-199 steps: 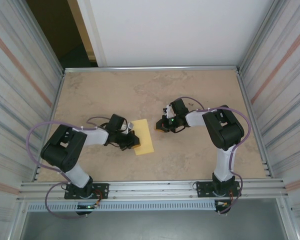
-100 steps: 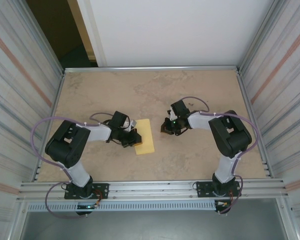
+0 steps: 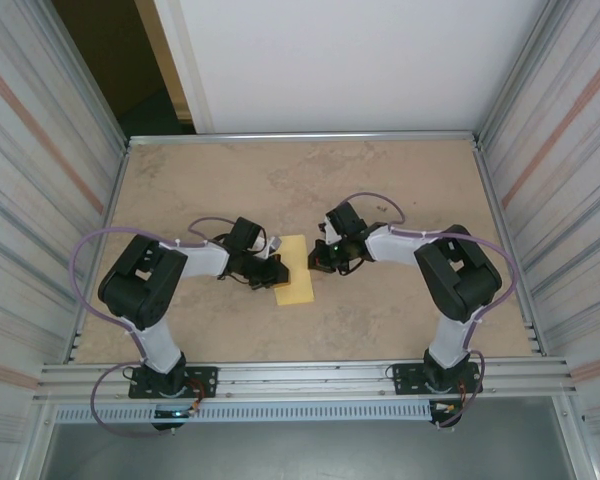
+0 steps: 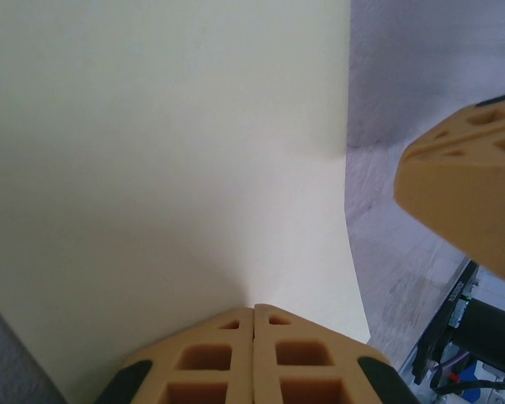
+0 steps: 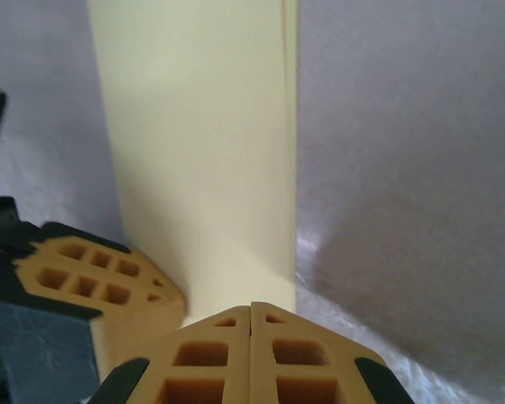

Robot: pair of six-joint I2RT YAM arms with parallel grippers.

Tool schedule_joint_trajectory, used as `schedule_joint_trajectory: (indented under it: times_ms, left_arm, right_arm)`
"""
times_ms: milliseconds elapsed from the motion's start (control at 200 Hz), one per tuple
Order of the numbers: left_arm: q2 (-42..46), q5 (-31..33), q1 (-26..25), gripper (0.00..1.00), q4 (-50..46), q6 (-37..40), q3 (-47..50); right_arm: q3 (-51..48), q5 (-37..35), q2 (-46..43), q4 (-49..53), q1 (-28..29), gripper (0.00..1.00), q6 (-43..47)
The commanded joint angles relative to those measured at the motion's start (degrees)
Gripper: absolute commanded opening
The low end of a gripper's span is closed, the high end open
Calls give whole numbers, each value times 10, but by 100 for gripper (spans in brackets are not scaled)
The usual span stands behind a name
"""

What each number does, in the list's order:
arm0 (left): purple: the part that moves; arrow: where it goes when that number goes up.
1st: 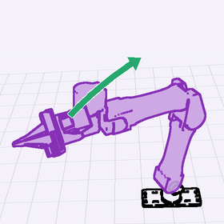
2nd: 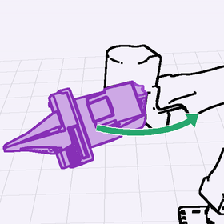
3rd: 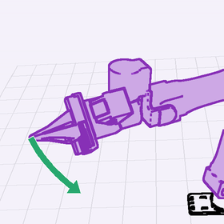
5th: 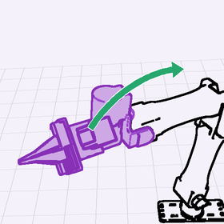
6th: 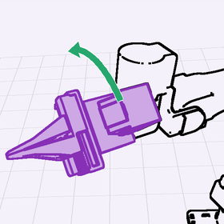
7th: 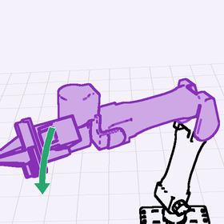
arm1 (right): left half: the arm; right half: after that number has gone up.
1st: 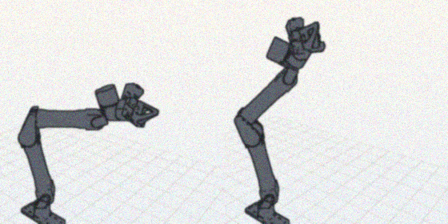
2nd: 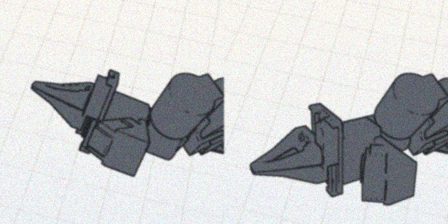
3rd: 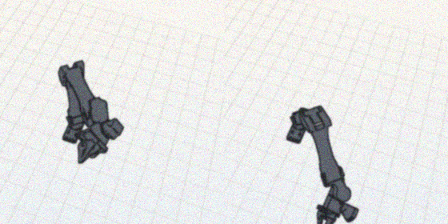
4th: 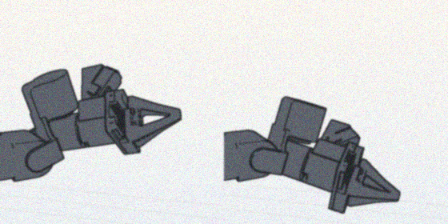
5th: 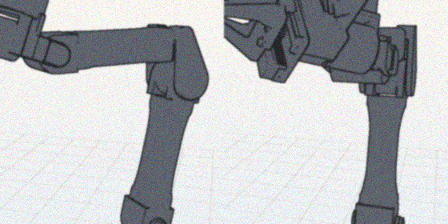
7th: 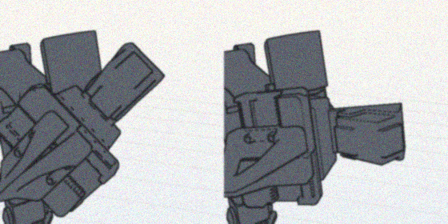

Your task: Fold a paper plane with a square sheet of paper (pick it up from the middle)

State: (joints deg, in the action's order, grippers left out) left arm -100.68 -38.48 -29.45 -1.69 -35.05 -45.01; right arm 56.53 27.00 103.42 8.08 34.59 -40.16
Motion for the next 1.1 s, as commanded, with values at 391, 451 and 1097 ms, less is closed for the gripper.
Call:
schedule_joint_trajectory:
  times_ms: [391,451,1097]
  left_arm:
    - [-7,-11,-3,7,-34,55,-14]
    - [-11,-11,-3,7,-35,60,-14]
    - [95,14,-12,10,-3,-18,20]
  right_arm:
    - [45,28,73,-10,9,0,-19]
    - [44,31,76,-12,9,0,-18]
    - [25,-42,103,53,-4,0,19]
